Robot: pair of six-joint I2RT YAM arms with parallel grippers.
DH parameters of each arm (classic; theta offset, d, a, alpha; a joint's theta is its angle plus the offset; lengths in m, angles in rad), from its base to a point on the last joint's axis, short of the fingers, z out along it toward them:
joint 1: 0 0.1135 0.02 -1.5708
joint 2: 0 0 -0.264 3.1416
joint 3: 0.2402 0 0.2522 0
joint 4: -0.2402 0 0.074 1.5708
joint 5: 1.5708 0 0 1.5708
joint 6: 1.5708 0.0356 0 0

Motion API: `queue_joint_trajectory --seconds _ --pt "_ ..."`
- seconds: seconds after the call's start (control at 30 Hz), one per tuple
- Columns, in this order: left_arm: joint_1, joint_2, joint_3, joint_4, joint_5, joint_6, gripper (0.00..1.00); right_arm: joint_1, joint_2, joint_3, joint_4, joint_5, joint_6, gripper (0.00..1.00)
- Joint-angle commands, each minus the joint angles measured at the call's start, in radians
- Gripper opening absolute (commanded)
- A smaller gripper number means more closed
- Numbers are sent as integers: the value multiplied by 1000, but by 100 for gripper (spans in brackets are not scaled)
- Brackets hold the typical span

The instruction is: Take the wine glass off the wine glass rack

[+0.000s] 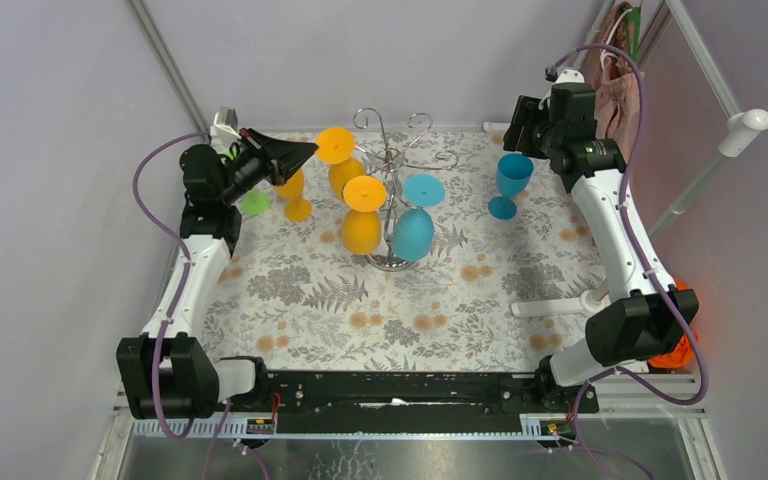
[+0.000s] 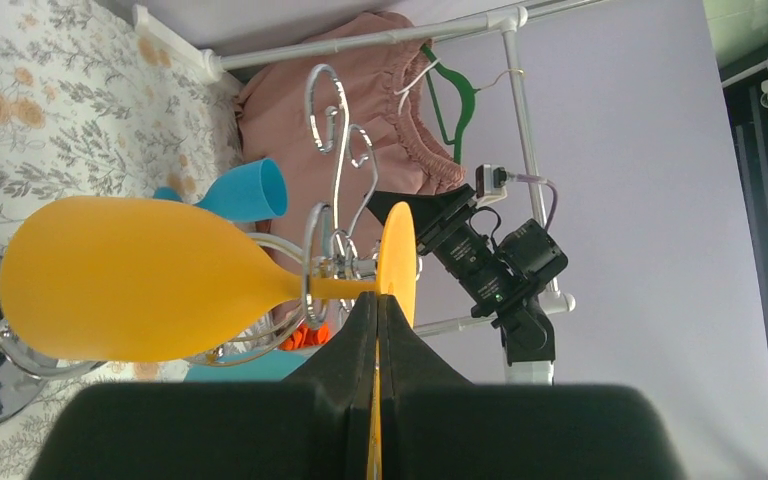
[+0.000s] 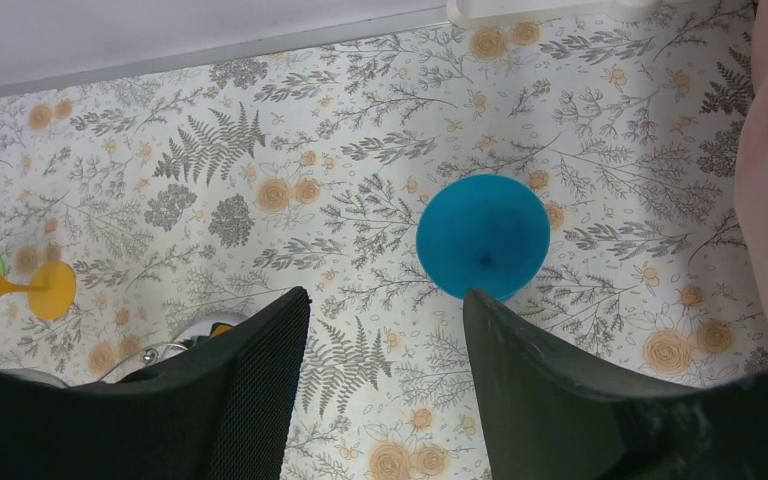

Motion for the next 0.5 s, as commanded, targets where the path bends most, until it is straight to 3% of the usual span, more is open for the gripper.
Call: queue_joint_trajectory --seconds 0.0,0.47 --pt "9 11 64 2 -10 32 0 -5 -30 3 34 -21 0 66" --pt "21 2 126 -170 -58 127 0 -6 -15 4 41 -55 3 66"
